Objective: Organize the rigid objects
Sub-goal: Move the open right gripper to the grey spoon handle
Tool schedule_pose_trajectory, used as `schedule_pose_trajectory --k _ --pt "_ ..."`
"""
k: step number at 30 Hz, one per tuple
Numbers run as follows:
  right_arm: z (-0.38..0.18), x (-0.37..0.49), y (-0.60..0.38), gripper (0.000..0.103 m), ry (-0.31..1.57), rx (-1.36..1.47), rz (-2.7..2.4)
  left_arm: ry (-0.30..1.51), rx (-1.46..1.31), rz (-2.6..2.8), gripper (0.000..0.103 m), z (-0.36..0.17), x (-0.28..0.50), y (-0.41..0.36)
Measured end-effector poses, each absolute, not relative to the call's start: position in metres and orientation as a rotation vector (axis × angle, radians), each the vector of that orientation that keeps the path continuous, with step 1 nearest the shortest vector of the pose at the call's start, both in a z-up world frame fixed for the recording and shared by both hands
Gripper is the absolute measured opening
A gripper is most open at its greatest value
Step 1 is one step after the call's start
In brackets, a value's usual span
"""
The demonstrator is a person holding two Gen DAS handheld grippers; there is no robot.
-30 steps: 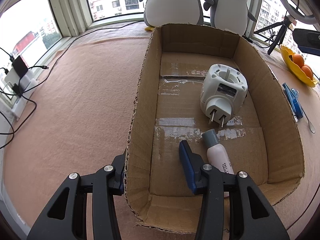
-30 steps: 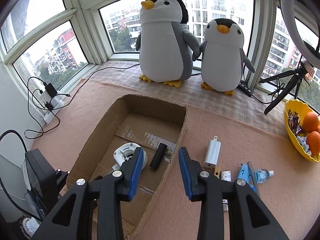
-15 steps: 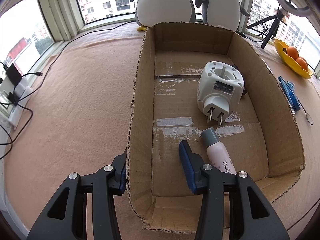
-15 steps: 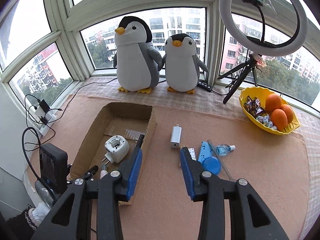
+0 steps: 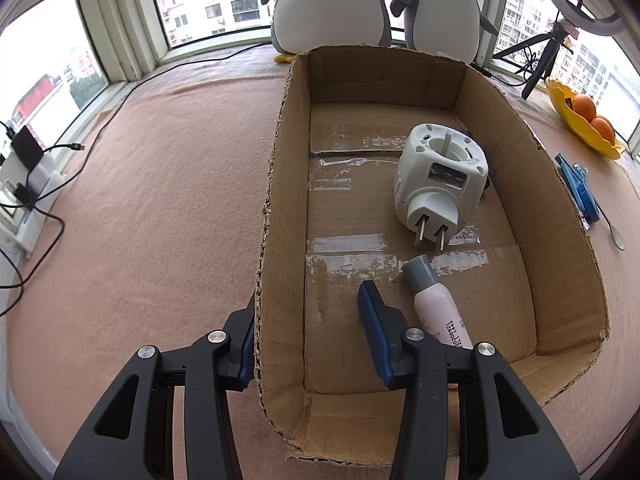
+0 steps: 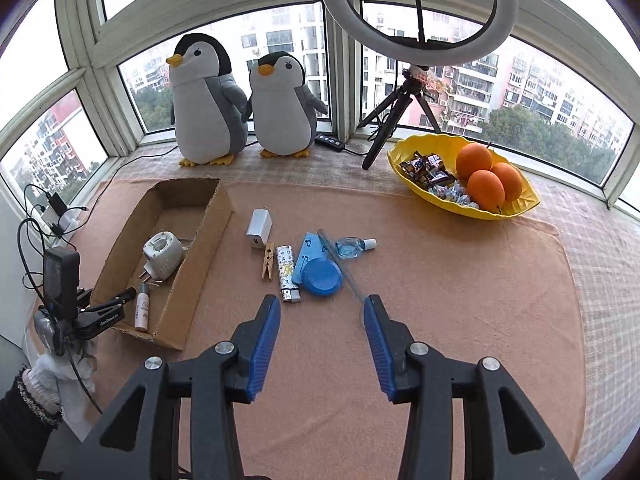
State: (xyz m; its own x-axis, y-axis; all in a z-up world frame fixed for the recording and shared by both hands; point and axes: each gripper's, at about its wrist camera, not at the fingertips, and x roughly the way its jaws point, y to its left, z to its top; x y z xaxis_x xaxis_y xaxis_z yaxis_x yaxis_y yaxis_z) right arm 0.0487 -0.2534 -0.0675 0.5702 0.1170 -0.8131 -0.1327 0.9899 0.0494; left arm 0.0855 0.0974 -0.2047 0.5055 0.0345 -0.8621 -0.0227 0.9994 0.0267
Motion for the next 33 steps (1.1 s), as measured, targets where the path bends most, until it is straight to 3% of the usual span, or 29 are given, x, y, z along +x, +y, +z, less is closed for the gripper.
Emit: schedule_pose_trajectory --k 17,24,33 --pt "-0.157 0.109 -0.270 0.039 1.136 -0.141 0.266 1.038 0.016 0.029 0.045 -0.204 0.086 0.098" --pt "-0.180 0.134 -0.254 0.029 1.198 -0.205 0.262 1.033 0.013 0.013 0.045 -0.205 0.086 0.100" --pt "-0.194 0.158 -0.249 0.027 1.242 -0.277 0.270 1.034 0.005 0.004 0.045 -0.205 0.087 0.100"
